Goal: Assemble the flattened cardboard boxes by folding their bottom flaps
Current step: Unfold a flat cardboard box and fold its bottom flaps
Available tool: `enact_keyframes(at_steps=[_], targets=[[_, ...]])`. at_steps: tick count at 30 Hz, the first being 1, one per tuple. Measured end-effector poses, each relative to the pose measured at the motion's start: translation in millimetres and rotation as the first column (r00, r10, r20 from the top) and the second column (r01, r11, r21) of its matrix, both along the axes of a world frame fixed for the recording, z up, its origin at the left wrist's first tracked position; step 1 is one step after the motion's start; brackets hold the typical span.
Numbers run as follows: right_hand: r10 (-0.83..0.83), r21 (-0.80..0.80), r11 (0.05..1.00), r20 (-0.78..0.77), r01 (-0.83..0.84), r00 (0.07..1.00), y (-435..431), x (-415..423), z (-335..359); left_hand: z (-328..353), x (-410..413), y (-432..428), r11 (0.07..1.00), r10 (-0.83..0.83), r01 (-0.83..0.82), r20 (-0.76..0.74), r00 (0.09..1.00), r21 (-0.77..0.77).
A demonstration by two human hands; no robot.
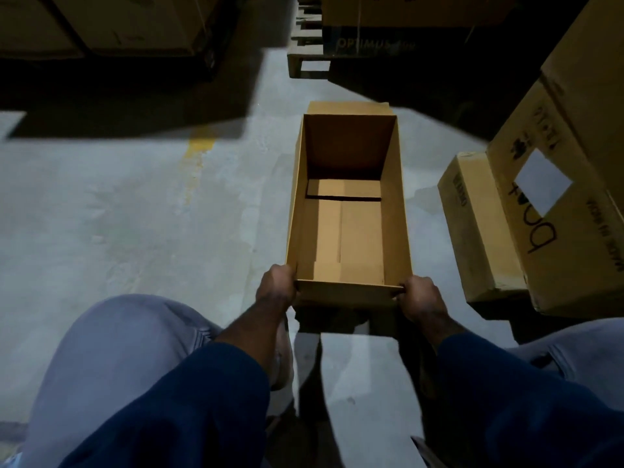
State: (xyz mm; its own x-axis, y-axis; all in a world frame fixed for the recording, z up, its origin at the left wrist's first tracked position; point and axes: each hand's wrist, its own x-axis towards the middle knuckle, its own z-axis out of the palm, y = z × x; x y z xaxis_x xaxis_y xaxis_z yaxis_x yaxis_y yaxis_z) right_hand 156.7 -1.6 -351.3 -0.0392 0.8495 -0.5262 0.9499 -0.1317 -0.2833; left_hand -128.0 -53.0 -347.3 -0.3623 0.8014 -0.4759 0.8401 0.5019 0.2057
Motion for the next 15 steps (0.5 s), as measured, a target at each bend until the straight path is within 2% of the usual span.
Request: enact_keyframes(at_steps=[5,9,13,15], targets=[[-0.002,0.028,1.0,0.054,0.001,0.999,4.8,-2.0,-8.9,-9.8,0.2,3.7,1.0,-0.01,0.011,-0.051,0.999,0.024],[0.005,-0.013,1.0,0.059,-0.004,0.998,6.2,-4.4,-11.7,-11.2,-1.1,-1.2,0.999,0.013,-0.012,-0.045,0.999,0.034],[-0.054,-0.039,0.997,0.167,0.061,0.984,0.6,-17.8,-3.3,-1.2,3.6,-3.9,0.998,0.036,-0.034,-0.028,0.999,0.058],[-0.095,-0.031,0.994,0.171,0.102,0.981,-0.3,-25.2,4.3,12.1,5.7,-3.4,0.994,0.062,-0.058,-0.036,0.997,0.096]])
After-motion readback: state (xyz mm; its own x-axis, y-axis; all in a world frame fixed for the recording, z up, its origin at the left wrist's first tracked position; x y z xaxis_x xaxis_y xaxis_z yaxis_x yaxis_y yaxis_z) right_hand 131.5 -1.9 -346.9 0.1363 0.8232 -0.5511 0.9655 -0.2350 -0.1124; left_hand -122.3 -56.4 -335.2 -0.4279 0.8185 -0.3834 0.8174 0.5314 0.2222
